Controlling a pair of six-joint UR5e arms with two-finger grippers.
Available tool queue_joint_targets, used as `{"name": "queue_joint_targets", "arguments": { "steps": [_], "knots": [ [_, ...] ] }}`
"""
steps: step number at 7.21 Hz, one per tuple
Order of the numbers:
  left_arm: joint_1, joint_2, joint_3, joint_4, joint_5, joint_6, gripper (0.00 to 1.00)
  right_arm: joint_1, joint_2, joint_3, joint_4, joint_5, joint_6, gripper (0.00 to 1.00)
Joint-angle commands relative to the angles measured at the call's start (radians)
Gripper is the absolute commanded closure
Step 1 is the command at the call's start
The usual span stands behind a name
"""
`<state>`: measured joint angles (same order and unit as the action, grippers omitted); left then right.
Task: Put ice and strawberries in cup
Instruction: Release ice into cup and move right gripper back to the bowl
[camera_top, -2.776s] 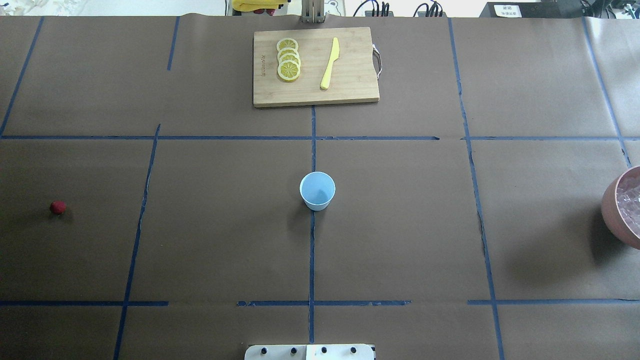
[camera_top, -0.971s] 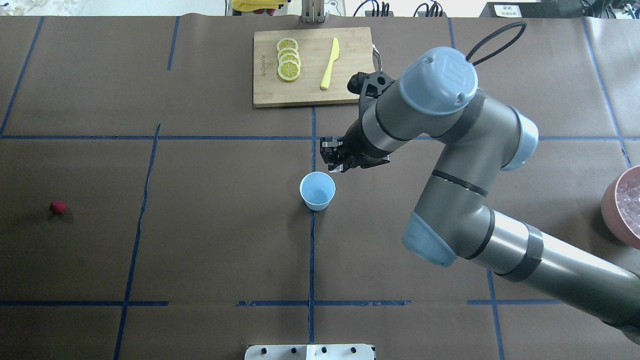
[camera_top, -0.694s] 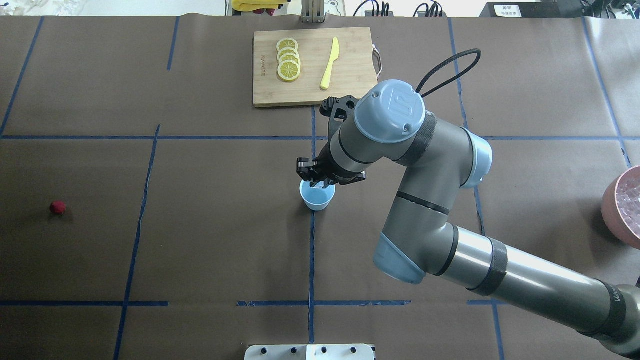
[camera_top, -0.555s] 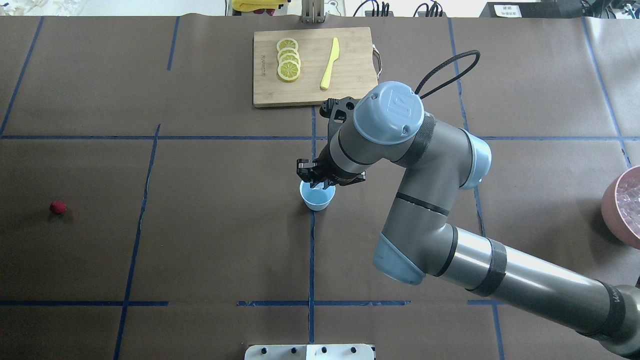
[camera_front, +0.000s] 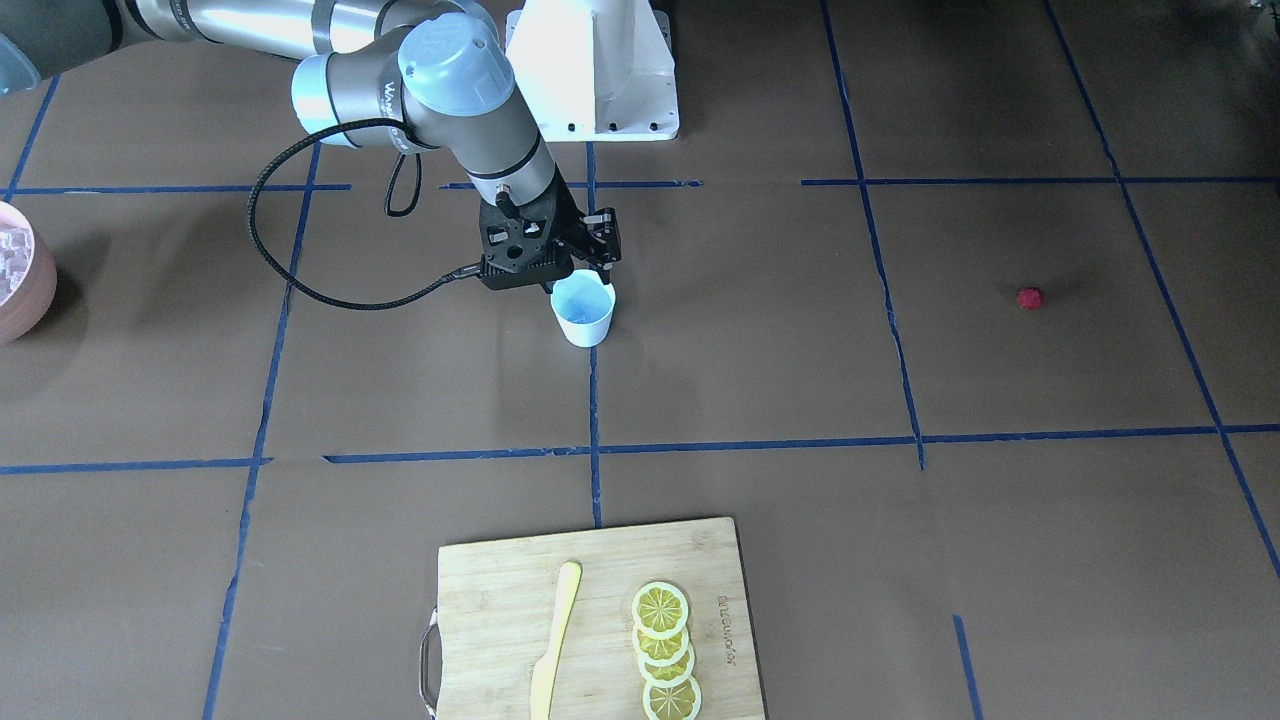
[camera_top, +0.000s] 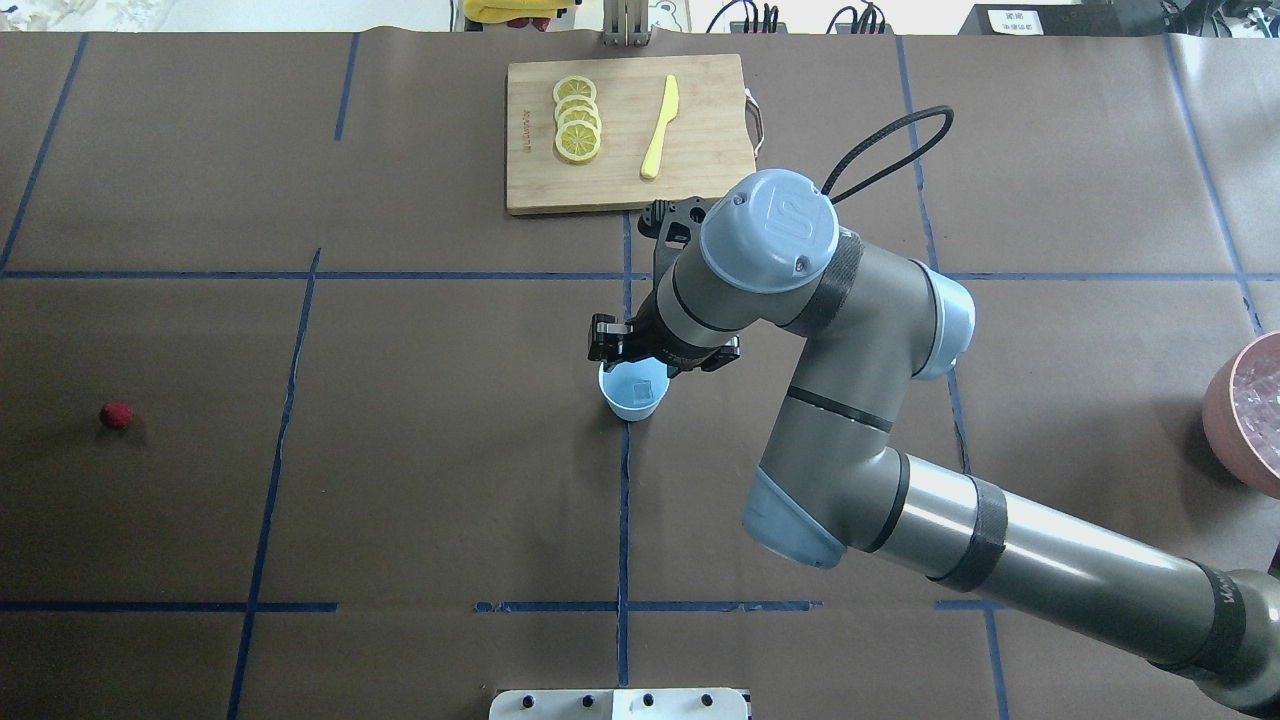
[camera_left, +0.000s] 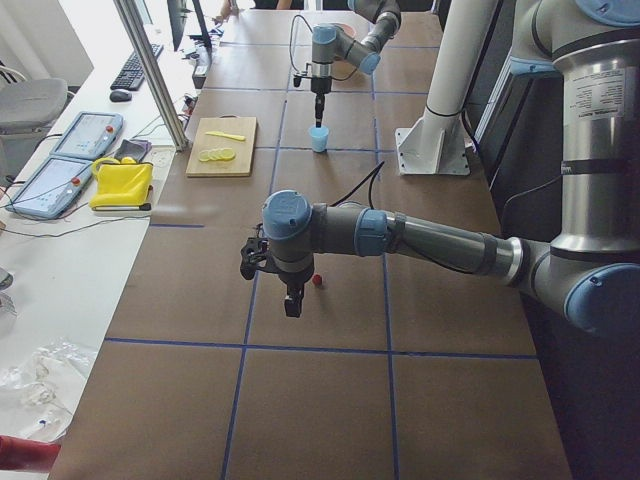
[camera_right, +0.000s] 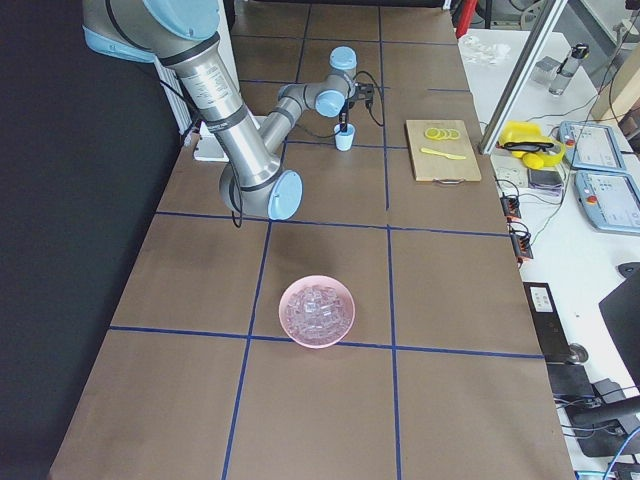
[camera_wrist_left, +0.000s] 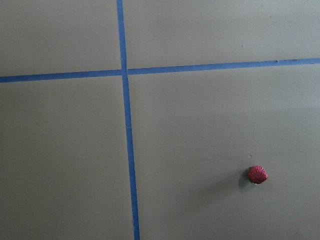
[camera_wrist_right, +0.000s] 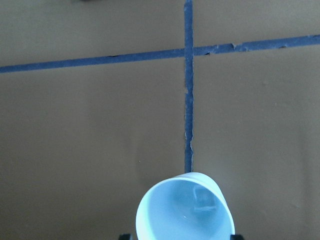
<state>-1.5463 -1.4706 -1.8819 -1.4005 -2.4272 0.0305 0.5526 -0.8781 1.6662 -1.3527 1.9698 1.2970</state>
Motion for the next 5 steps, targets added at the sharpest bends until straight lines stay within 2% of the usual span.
{"name": "queue_joint_targets", "arguments": {
  "steps": [1, 2, 4, 5],
  "knots": [
    [0.003, -0.001, 0.001, -0.002, 0.000, 0.000, 0.00, 0.105, -0.089, 0.140, -0.049, 0.065, -0.002, 0.23],
    [0.008, -0.004, -0.002, -0.002, 0.000, 0.005, 0.00, 0.206, -0.178, 0.252, -0.112, 0.151, -0.010, 0.23],
    [0.018, -0.001, -0.002, -0.032, 0.000, -0.003, 0.00, 0.366, -0.391, 0.364, -0.117, 0.279, -0.085, 0.24],
    [0.020, -0.001, -0.002, -0.034, 0.000, -0.003, 0.00, 0.447, -0.521, 0.380, -0.103, 0.326, -0.190, 0.24]
  ]
}}
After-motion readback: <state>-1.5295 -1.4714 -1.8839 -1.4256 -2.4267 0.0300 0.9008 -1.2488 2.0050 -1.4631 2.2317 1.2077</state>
